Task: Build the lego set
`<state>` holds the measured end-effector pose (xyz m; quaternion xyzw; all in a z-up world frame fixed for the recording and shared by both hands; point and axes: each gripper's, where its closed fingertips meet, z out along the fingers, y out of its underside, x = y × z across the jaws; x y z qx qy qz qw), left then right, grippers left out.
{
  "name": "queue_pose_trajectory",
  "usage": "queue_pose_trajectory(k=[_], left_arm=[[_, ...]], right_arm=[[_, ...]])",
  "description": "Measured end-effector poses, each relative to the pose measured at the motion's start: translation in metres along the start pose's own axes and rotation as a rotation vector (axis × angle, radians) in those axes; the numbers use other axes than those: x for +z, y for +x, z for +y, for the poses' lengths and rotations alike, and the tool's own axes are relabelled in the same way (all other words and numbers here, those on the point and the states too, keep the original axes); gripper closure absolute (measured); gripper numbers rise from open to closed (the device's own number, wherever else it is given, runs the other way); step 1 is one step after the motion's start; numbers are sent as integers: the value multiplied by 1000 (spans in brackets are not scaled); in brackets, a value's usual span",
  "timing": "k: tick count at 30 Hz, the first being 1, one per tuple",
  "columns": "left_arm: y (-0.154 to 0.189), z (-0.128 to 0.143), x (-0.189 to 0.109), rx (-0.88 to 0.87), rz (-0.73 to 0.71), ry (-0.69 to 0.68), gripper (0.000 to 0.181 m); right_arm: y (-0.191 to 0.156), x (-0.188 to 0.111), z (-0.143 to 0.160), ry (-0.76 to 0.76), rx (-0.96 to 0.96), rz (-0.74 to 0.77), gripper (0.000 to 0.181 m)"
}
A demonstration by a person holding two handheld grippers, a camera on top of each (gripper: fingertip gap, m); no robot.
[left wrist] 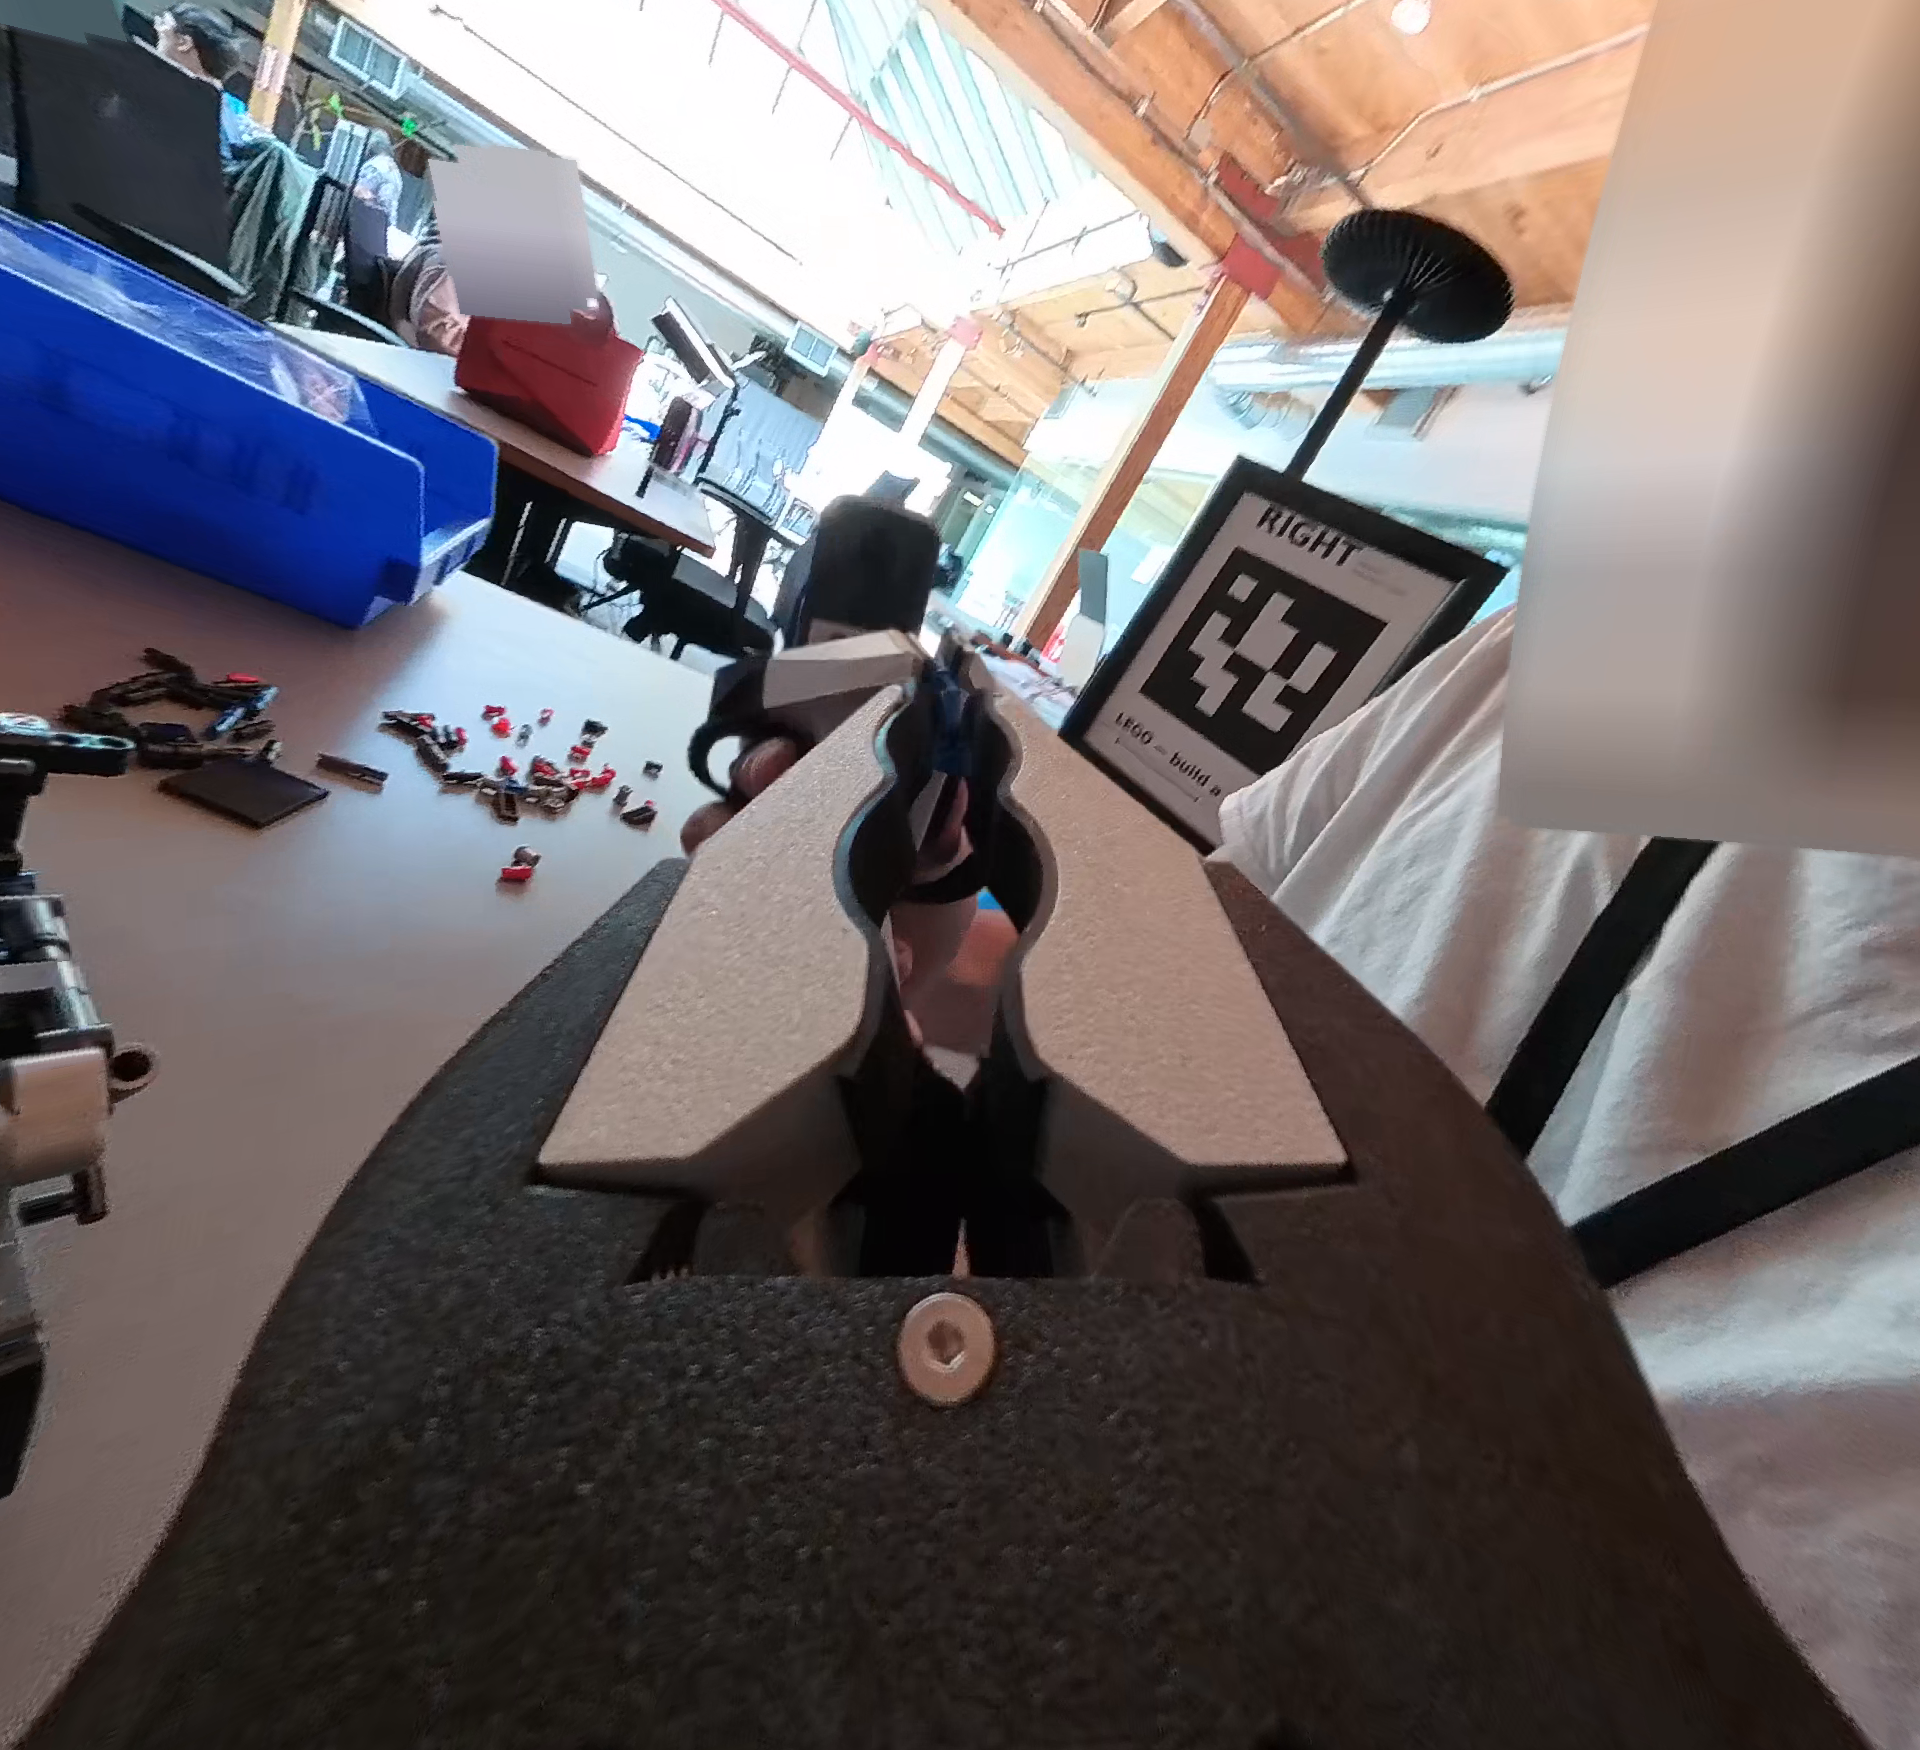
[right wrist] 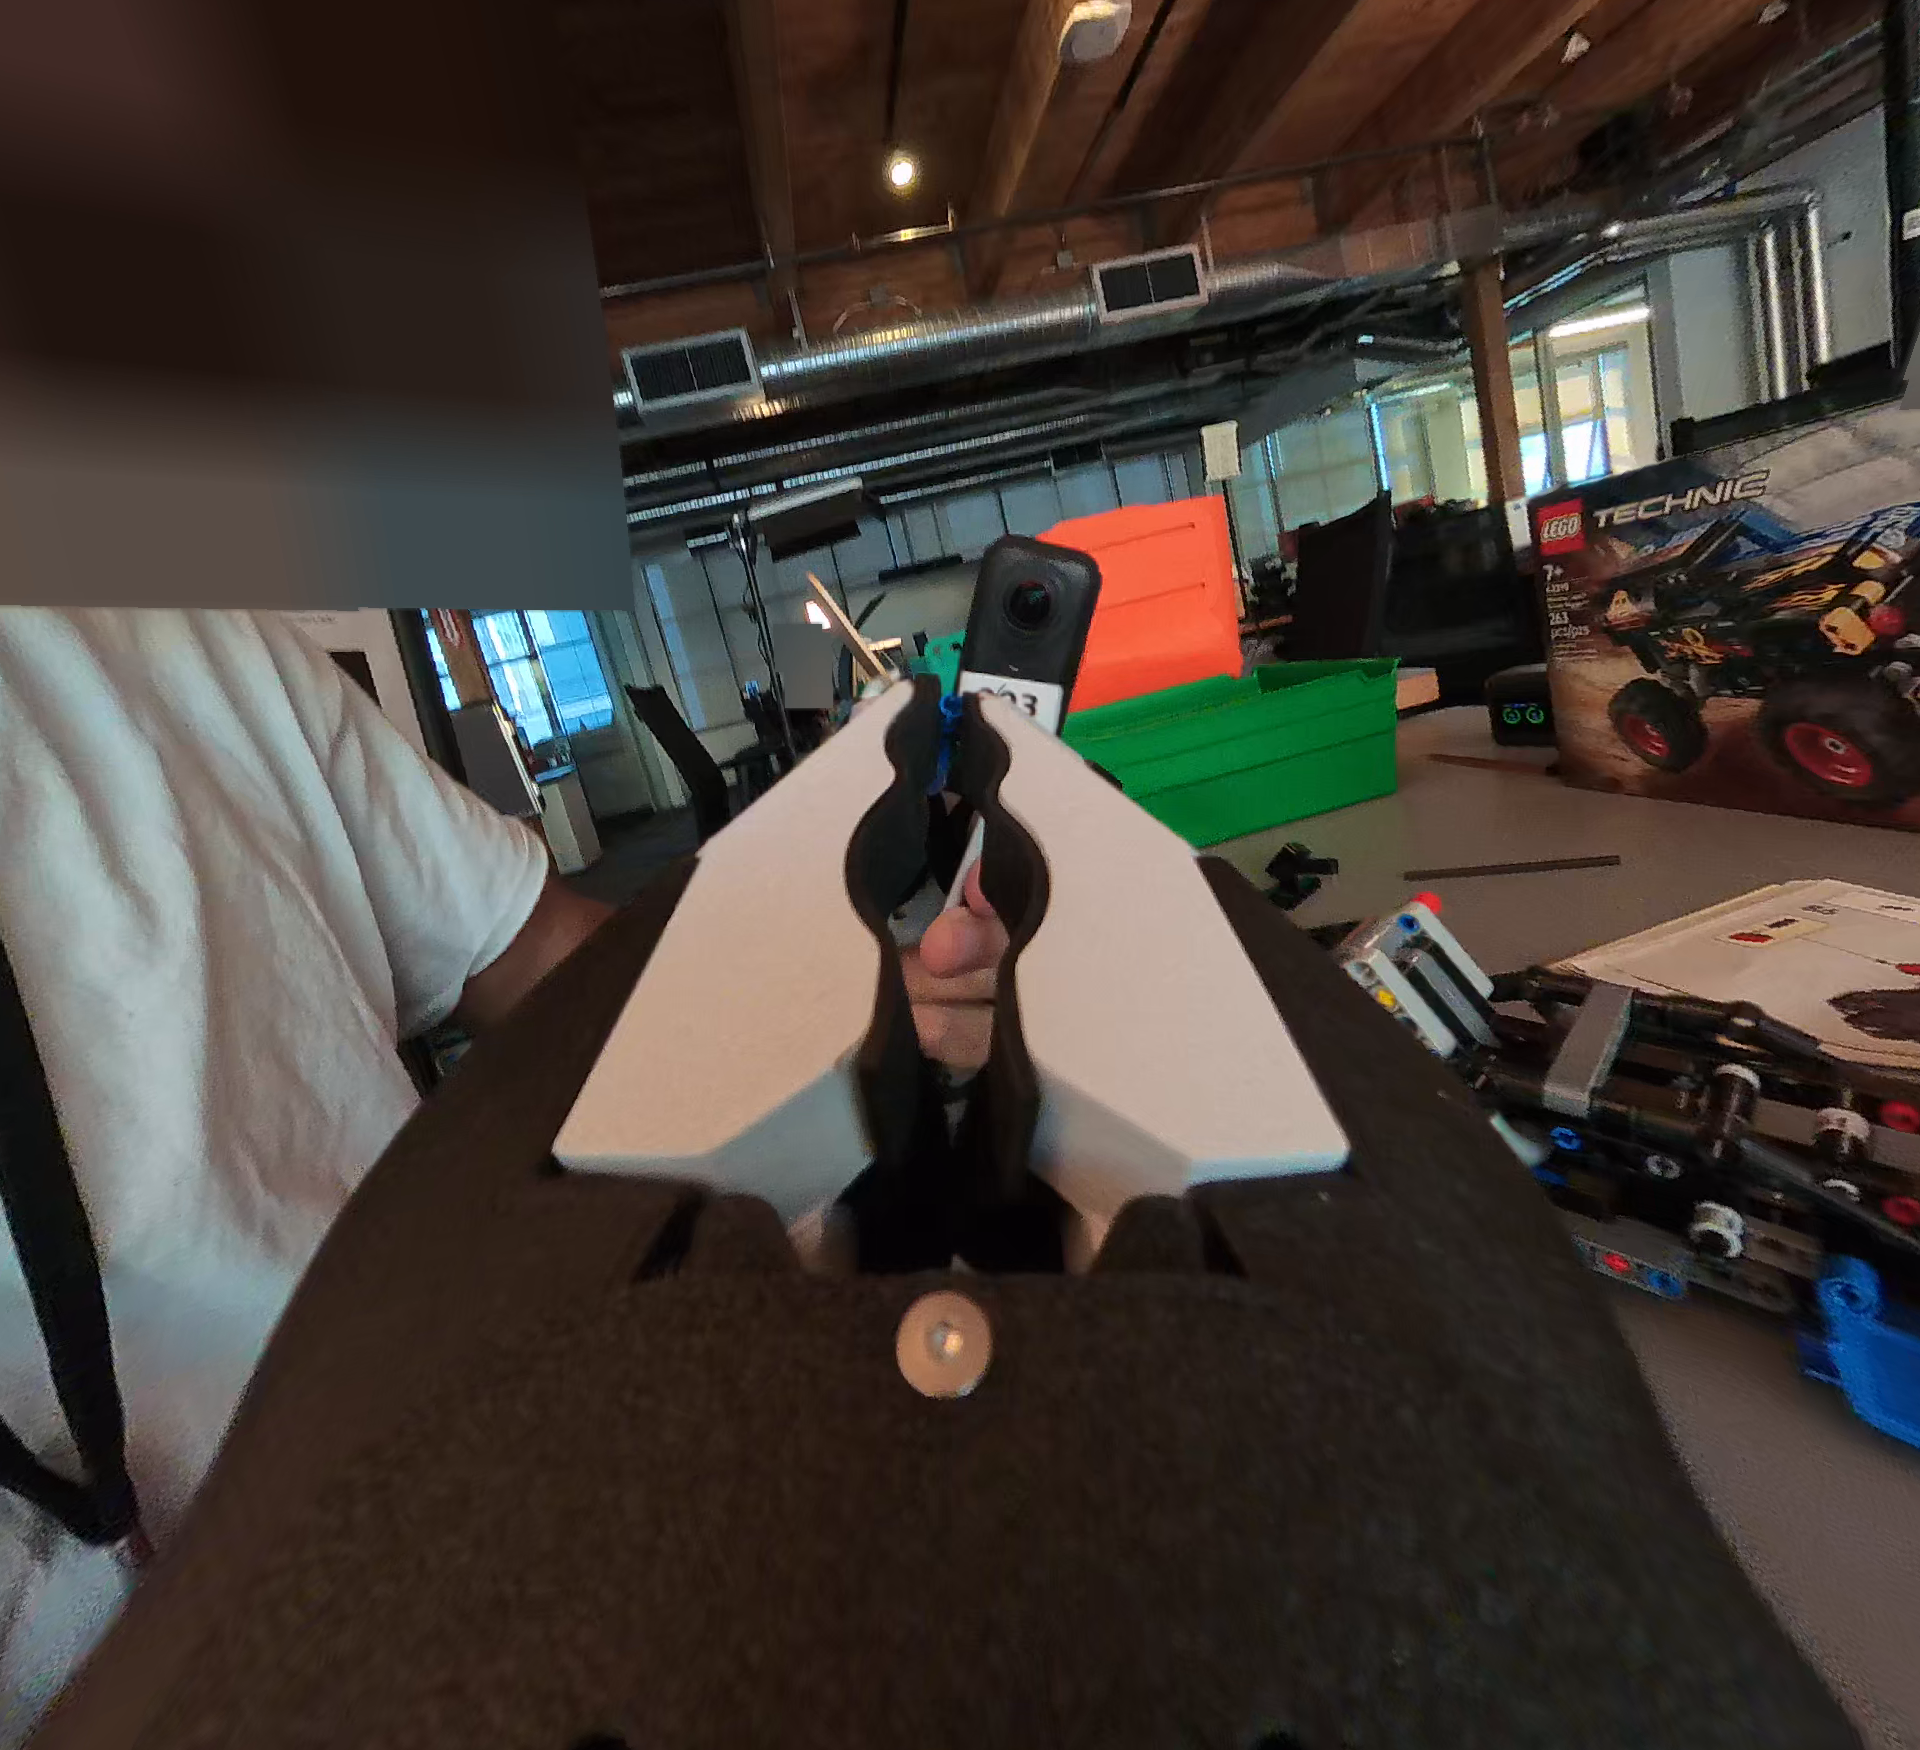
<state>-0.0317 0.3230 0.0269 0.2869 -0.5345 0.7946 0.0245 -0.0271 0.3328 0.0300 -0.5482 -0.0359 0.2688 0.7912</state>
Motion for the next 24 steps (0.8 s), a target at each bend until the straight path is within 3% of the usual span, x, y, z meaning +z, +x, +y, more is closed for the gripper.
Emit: queue_pose_trajectory(k=[6, 12, 24], left_arm=[[4, -4, 1, -29, 34, 38, 177], [3, -1, -1, 14, 7, -2, 176], [-2, 6, -1, 42, -27, -56, 177]], right_arm=[[-3, 3, -6, 72, -13, 34, 177], [-3, 4, -2, -45, -150, 58, 178], [0, -1, 4, -87, -161, 62, 178]])
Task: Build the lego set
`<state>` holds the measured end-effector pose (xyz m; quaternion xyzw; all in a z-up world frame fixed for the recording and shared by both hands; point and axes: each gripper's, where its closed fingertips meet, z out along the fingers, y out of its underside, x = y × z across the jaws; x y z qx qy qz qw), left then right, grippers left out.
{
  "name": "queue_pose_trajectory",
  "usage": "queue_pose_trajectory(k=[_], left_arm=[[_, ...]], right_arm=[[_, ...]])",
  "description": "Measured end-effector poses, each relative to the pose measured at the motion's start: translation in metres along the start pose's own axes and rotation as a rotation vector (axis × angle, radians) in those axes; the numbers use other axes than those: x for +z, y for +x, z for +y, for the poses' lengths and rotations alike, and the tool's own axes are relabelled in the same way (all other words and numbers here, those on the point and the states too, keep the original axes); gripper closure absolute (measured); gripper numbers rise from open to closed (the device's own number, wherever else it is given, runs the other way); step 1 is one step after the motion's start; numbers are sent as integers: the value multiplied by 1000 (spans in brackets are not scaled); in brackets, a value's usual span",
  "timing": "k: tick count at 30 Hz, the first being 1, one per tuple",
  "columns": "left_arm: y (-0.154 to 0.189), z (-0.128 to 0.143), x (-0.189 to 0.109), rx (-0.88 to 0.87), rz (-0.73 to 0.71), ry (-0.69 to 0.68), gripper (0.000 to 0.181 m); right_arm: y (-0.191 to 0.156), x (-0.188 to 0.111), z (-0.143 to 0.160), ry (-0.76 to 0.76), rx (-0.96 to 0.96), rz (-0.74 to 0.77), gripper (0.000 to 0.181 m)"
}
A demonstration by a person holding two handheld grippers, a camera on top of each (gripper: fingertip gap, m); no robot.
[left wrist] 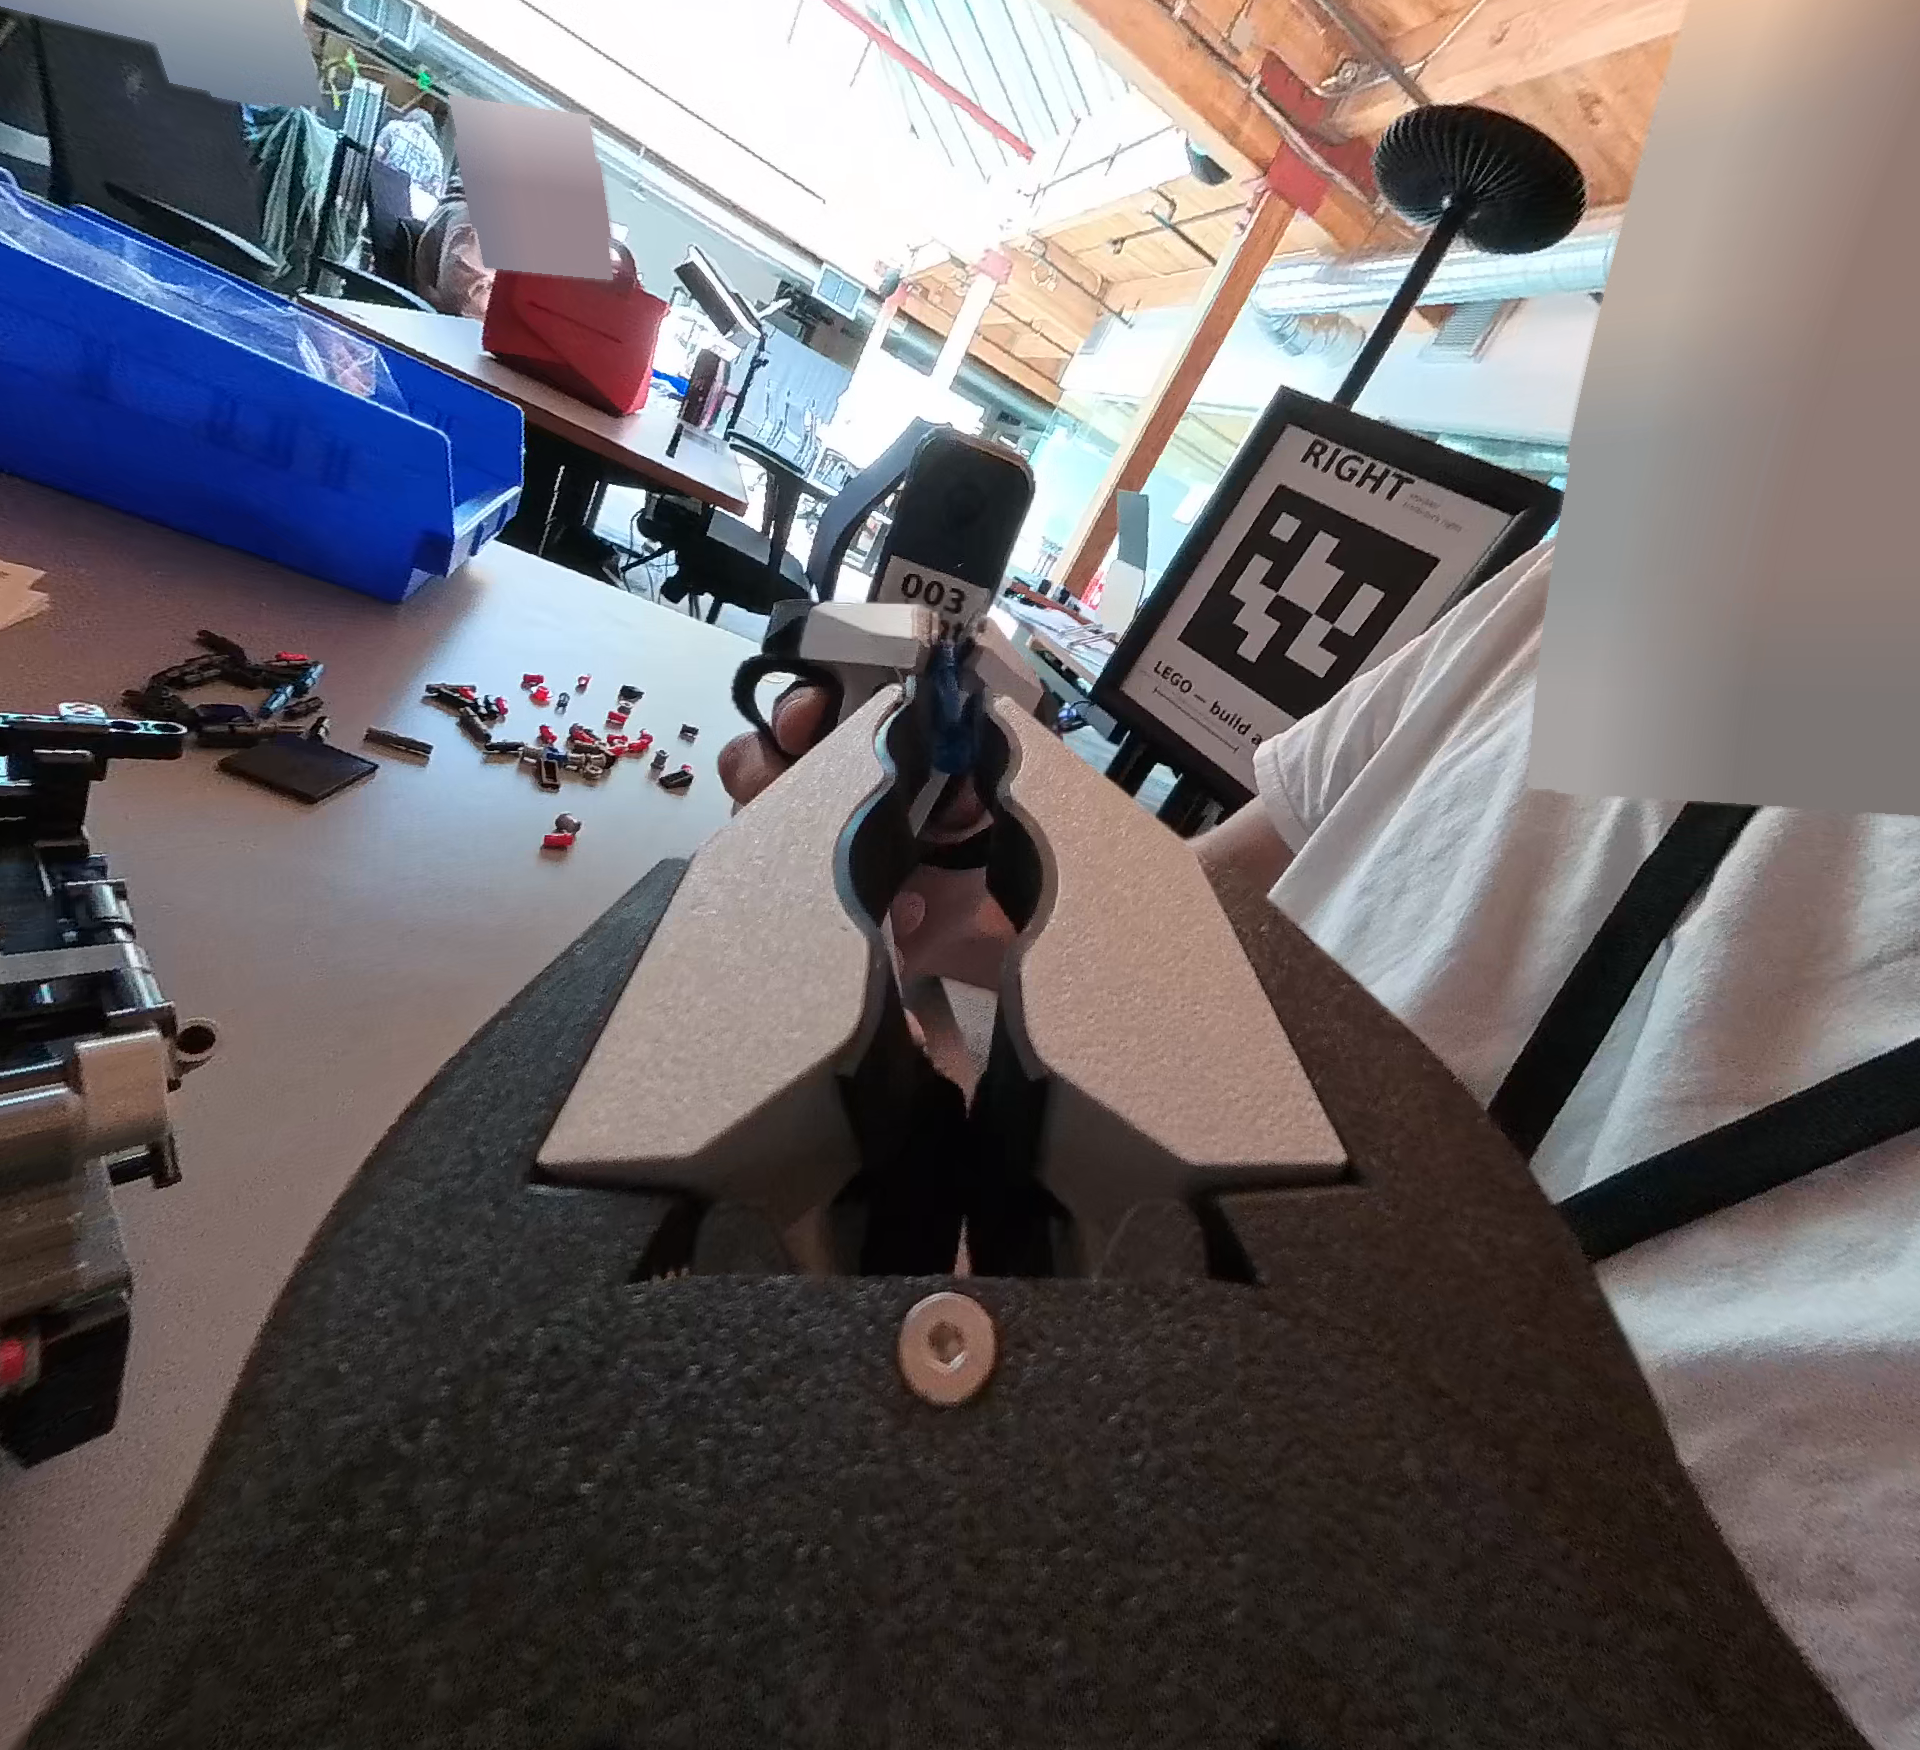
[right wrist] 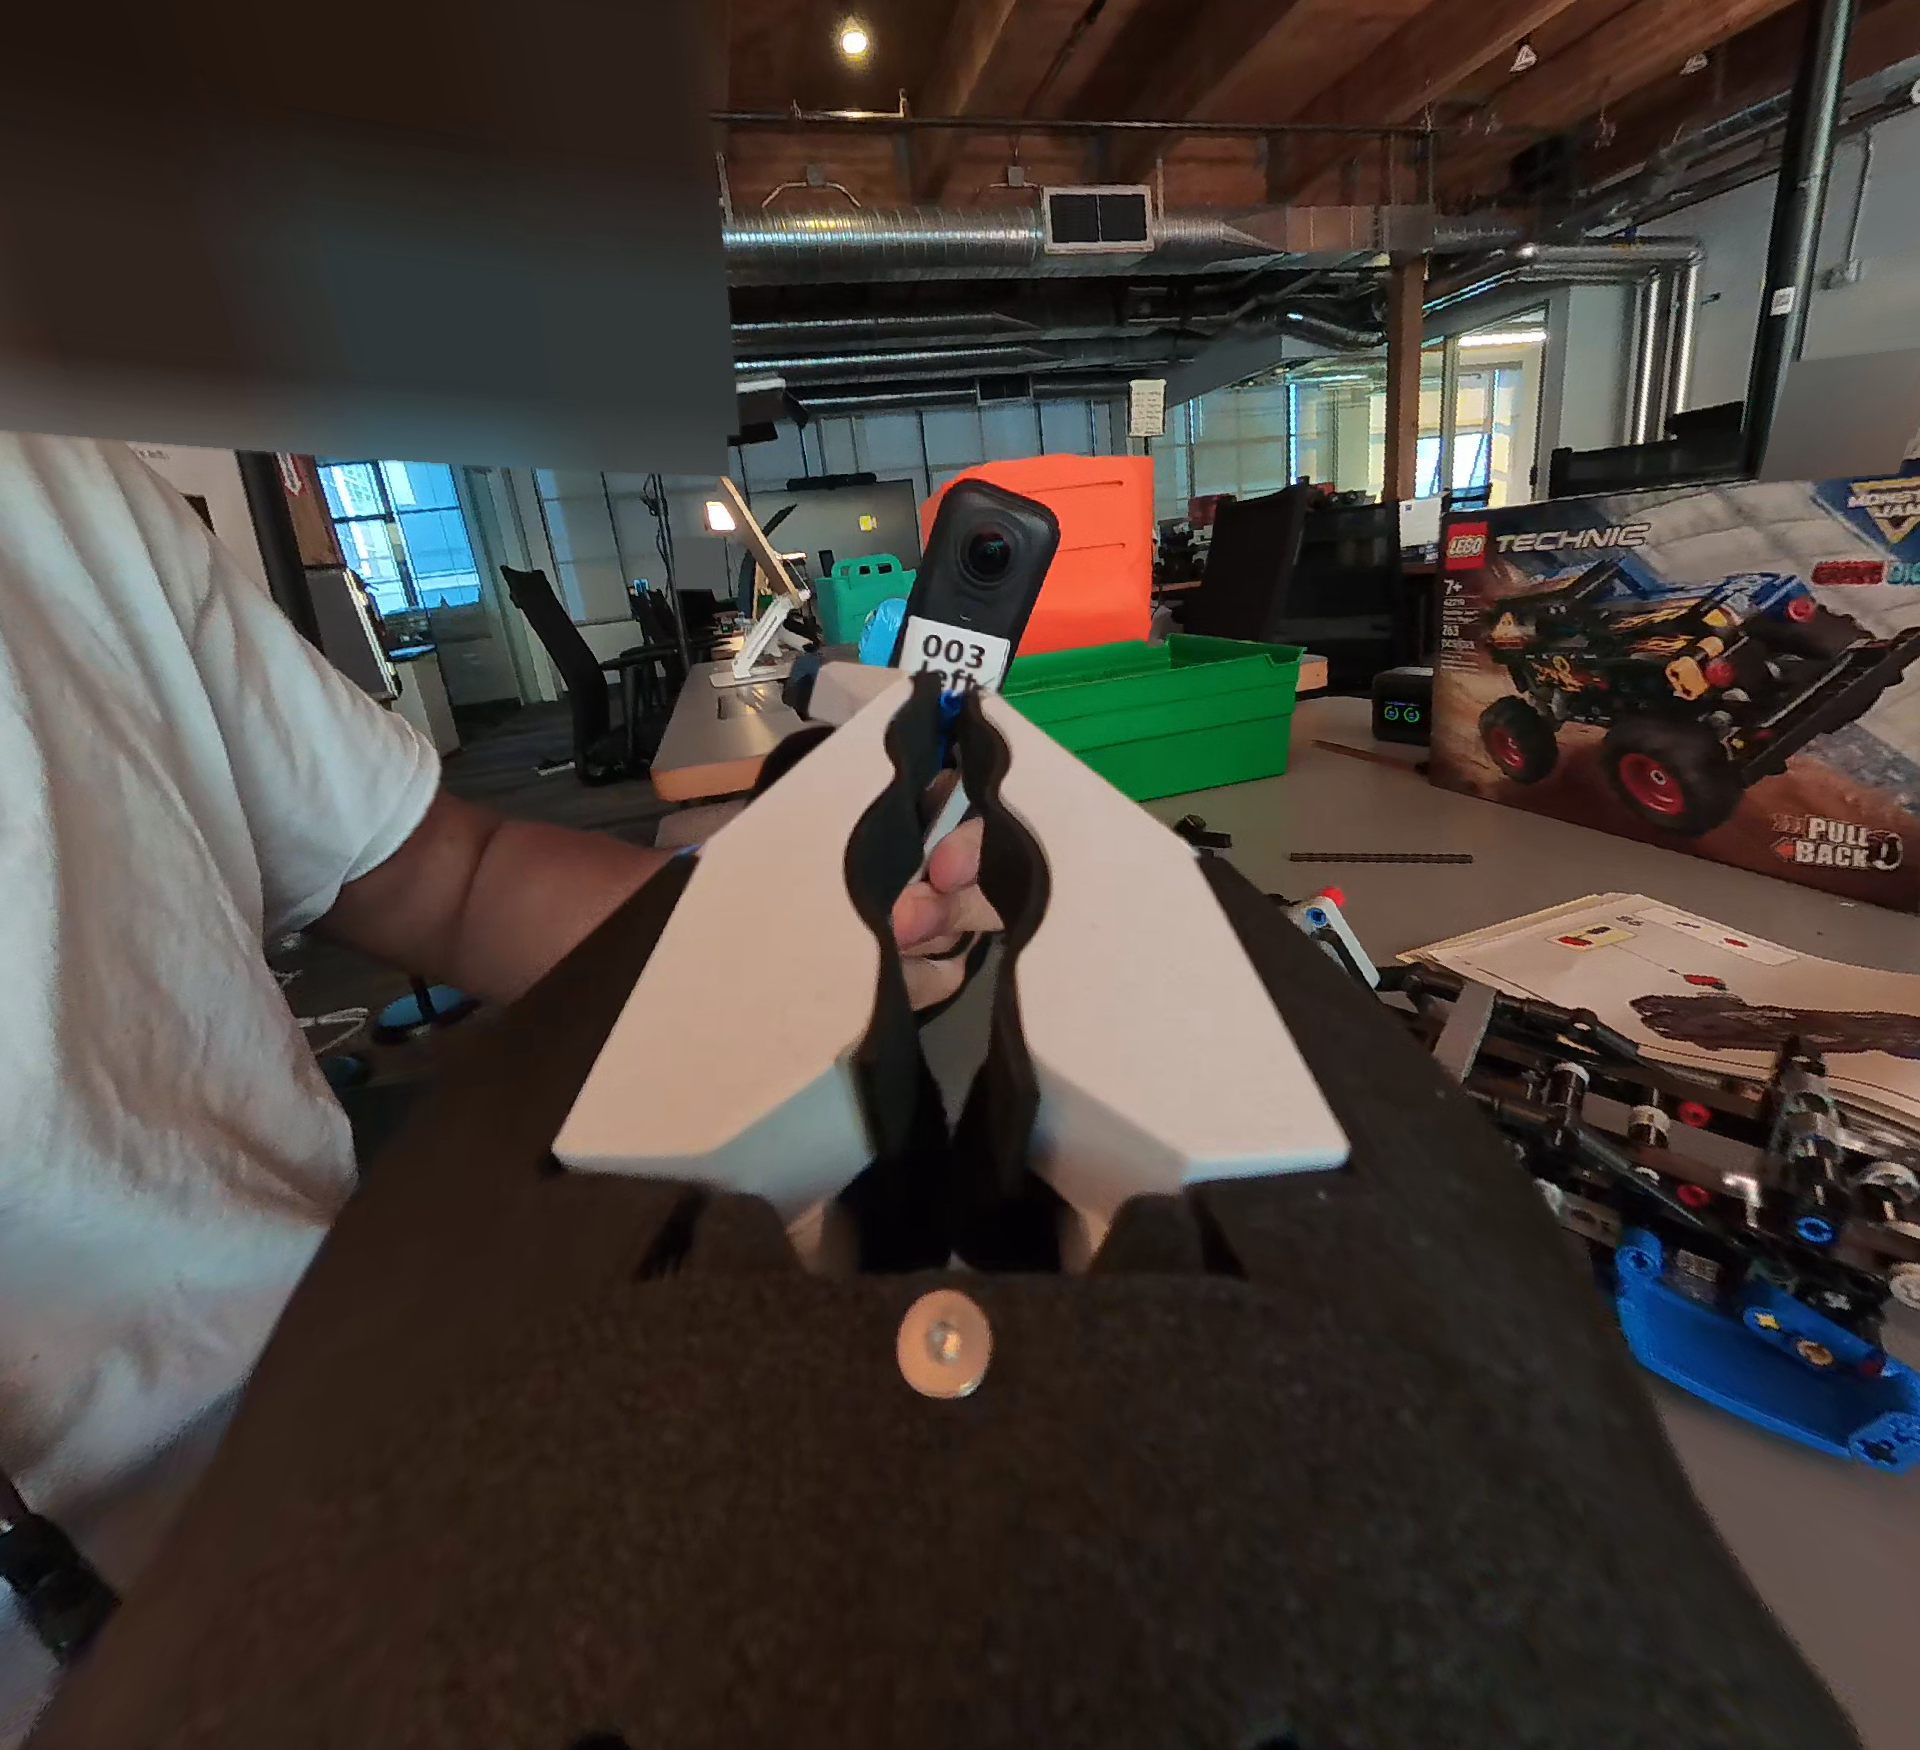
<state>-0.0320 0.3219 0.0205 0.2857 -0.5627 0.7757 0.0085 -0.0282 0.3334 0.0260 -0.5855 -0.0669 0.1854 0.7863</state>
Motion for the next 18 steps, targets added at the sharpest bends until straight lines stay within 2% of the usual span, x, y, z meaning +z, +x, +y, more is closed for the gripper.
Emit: queue_pose_trajectory(k=[6, 15, 18], left_arm=[[-3, 1, 1, 8, -21, -4, 177], [-5, -3, 0, 18, -31, 20, 177], [-14, -9, -6, 10, -87, 56, 176]], right_arm=[[0, 1, 4, -36, -84, 25, 178], [3, 2, 1, -57, -8, -4, 177], [11, -5, -9, -115, -143, 60, 146]])
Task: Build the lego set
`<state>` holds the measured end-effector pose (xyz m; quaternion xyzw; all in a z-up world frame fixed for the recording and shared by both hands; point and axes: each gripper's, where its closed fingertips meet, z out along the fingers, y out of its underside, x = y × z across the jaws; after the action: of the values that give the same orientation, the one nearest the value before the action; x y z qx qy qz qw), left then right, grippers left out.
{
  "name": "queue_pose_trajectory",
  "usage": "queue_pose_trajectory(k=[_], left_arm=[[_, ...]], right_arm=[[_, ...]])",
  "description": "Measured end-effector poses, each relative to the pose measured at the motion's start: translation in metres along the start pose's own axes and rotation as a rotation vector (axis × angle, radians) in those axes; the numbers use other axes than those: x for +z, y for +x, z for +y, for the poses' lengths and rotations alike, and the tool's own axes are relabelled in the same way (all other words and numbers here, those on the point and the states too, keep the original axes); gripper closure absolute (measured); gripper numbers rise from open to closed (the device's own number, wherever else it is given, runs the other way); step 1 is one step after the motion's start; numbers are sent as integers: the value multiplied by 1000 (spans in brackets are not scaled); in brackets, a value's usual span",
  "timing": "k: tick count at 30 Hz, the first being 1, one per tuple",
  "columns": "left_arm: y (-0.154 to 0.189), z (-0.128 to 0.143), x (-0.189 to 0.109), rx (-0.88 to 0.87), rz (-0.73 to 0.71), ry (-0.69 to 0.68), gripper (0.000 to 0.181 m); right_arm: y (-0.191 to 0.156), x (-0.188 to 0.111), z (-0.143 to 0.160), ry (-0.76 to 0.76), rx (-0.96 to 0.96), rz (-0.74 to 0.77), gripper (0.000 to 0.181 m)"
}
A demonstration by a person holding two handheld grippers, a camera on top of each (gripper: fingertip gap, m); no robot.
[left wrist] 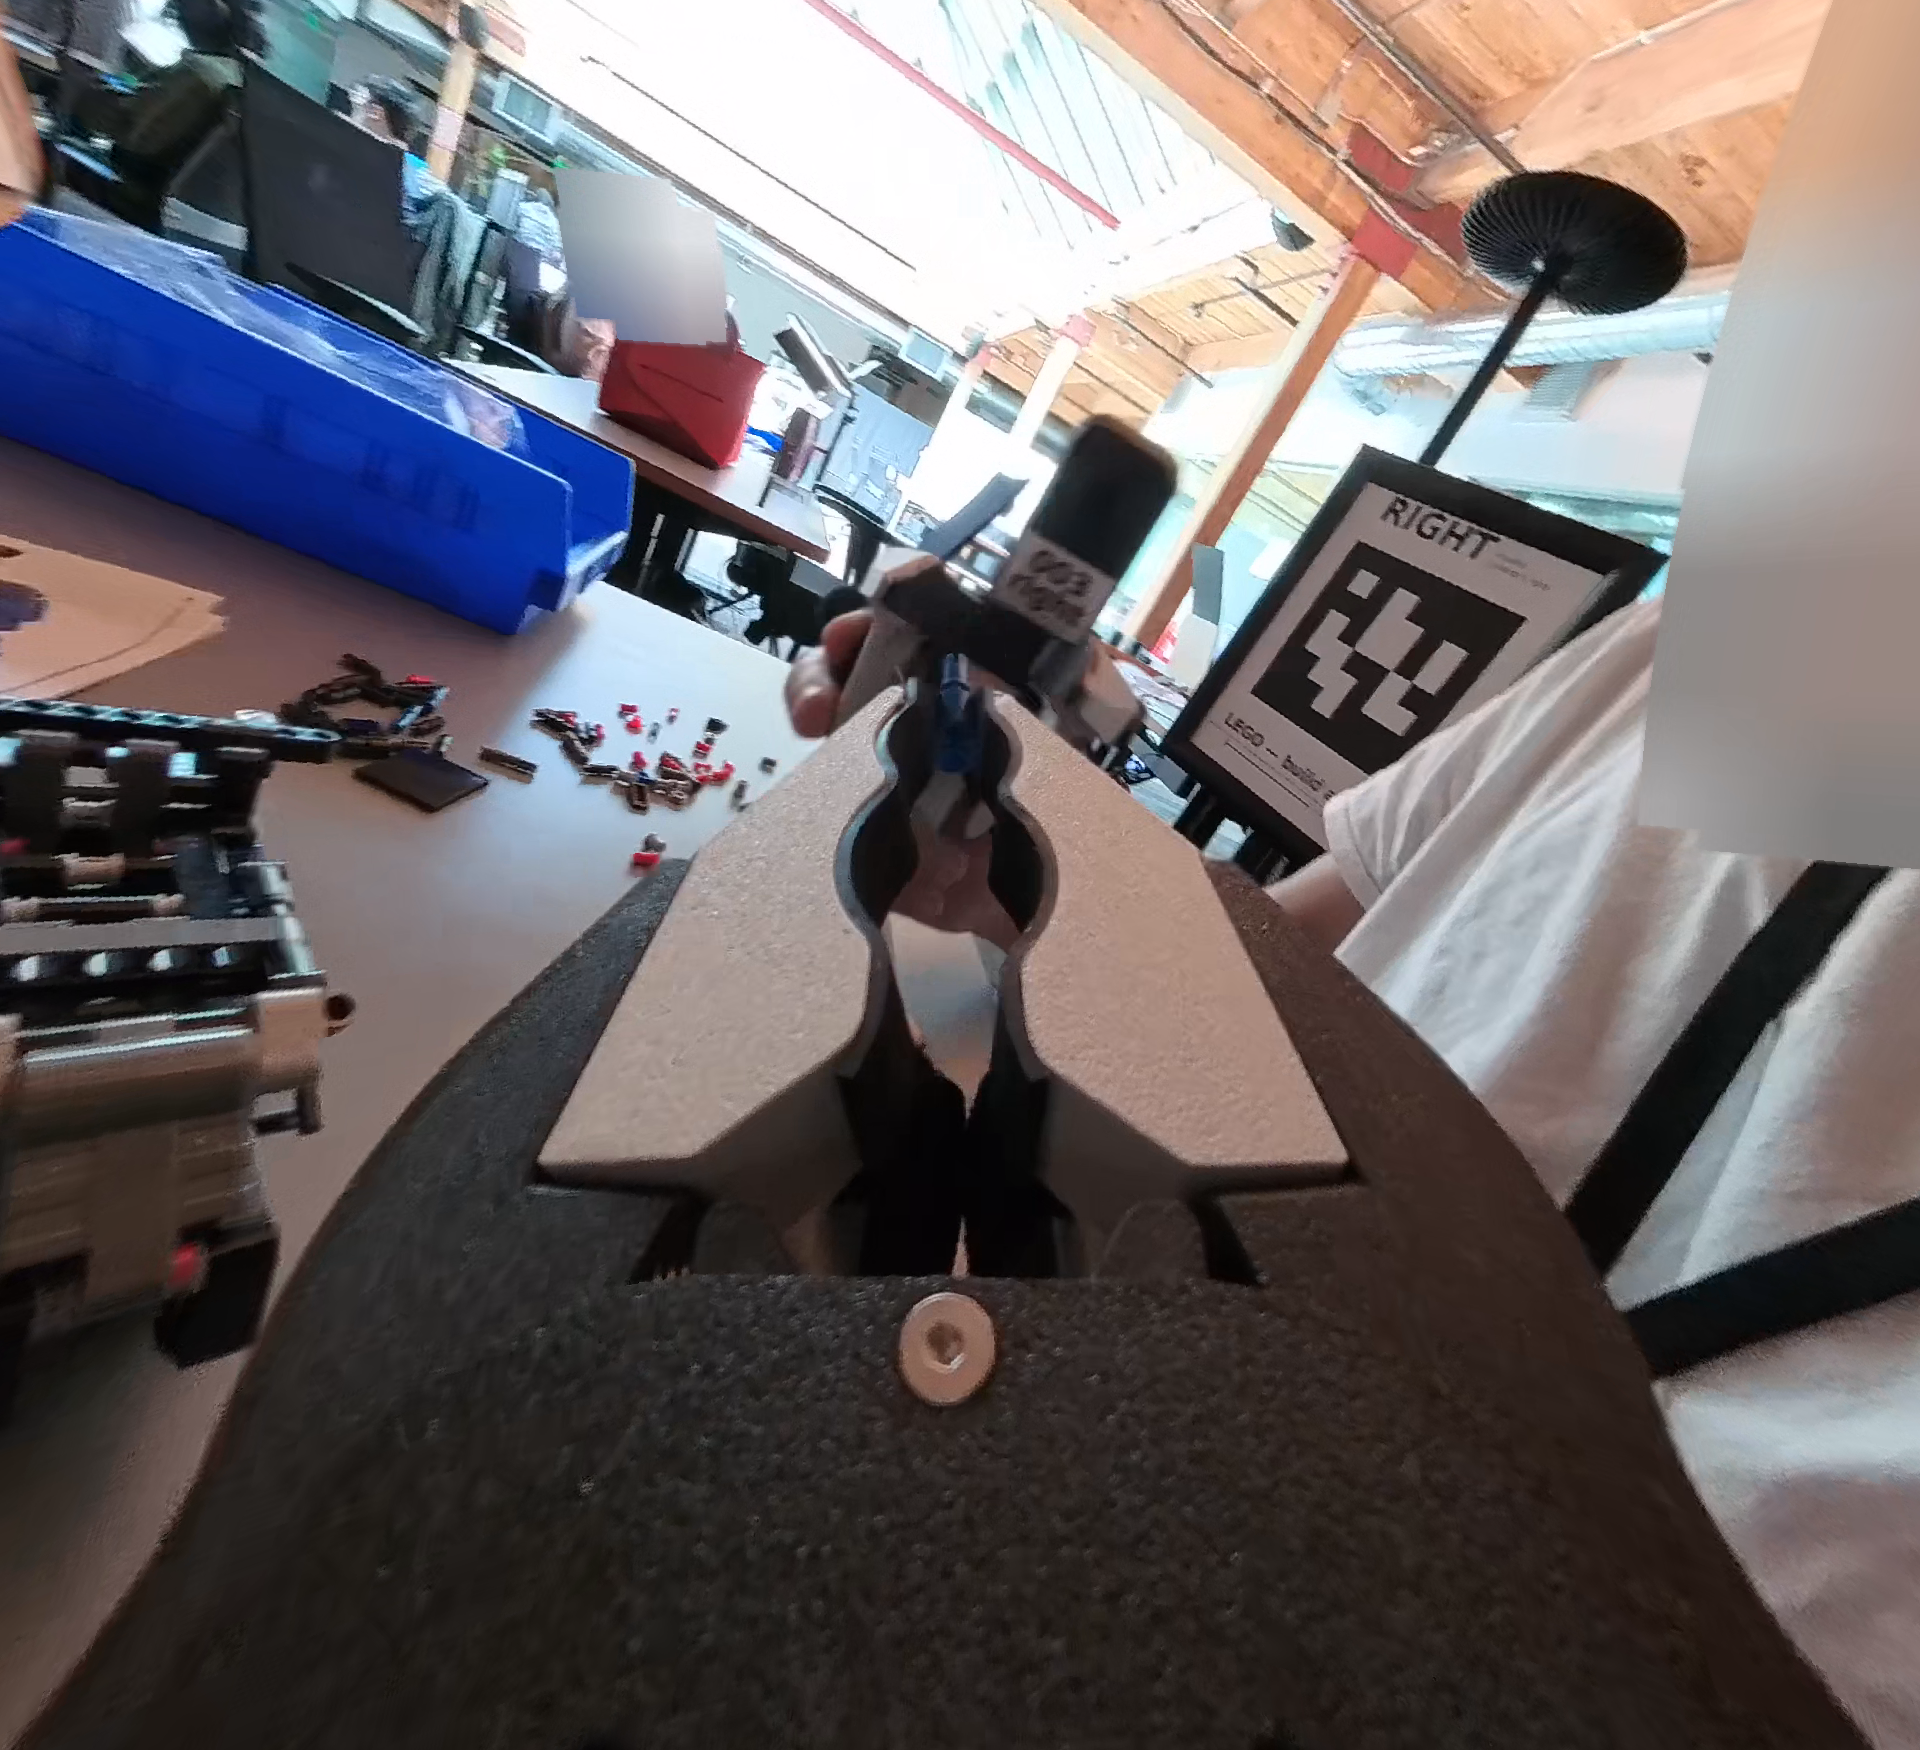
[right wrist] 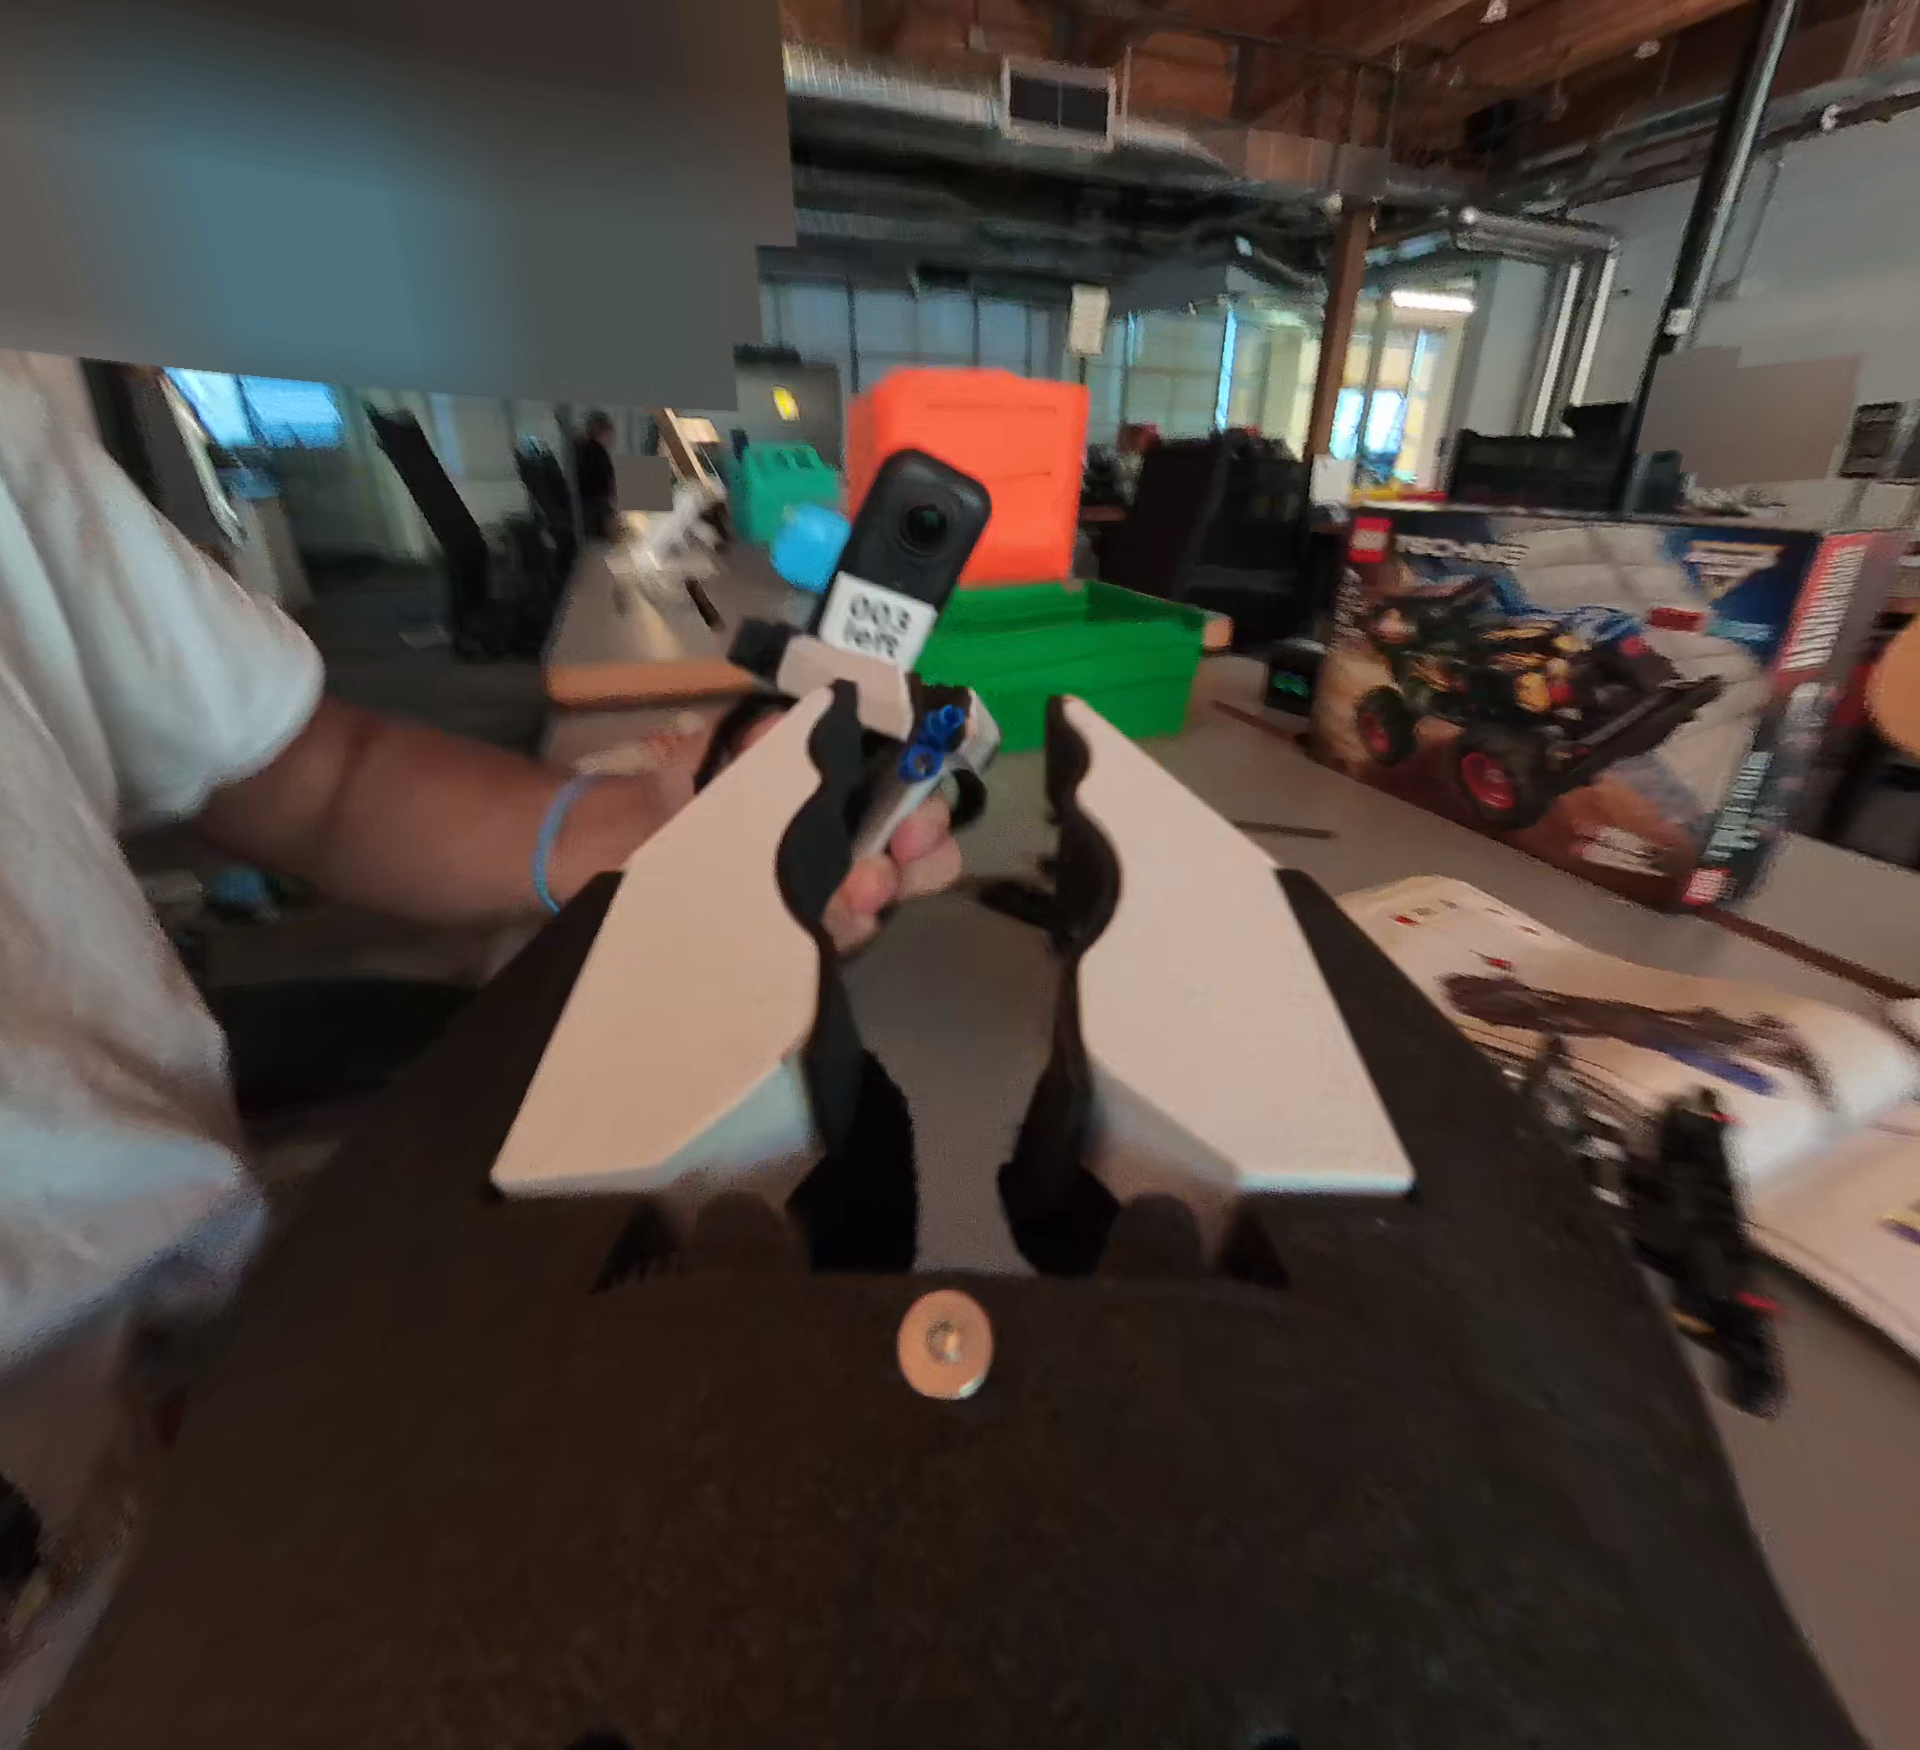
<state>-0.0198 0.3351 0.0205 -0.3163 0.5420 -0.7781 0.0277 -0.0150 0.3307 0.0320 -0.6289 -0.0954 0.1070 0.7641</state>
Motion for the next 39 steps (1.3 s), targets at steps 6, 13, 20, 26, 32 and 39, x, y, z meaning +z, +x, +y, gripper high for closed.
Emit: queue_pose_trajectory(k=[6, 13, 20, 26, 32, 39], left_arm=[[-19, -4, -1, -83, -86, 61, 177], [-12, 0, 5, -133, -52, 83, 176], [-12, 2, 6, -157, -47, 85, 176], [-14, 3, 7, -150, -57, 87, 176], [-18, 3, 5, -93, -103, 53, 176], [-39, 3, -19, 299, -446, -106, 175]], right_arm=[[13, 11, 28, -368, -492, 337, 131], [12, 14, 19, -309, -673, 483, 157], [13, 13, 21, -324, -728, 496, 163], [14, 13, 24, -281, -652, 485, 165], [18, 14, 25, -274, -682, 507, 163], [15, 4, 45, -385, -423, 405, 153]])
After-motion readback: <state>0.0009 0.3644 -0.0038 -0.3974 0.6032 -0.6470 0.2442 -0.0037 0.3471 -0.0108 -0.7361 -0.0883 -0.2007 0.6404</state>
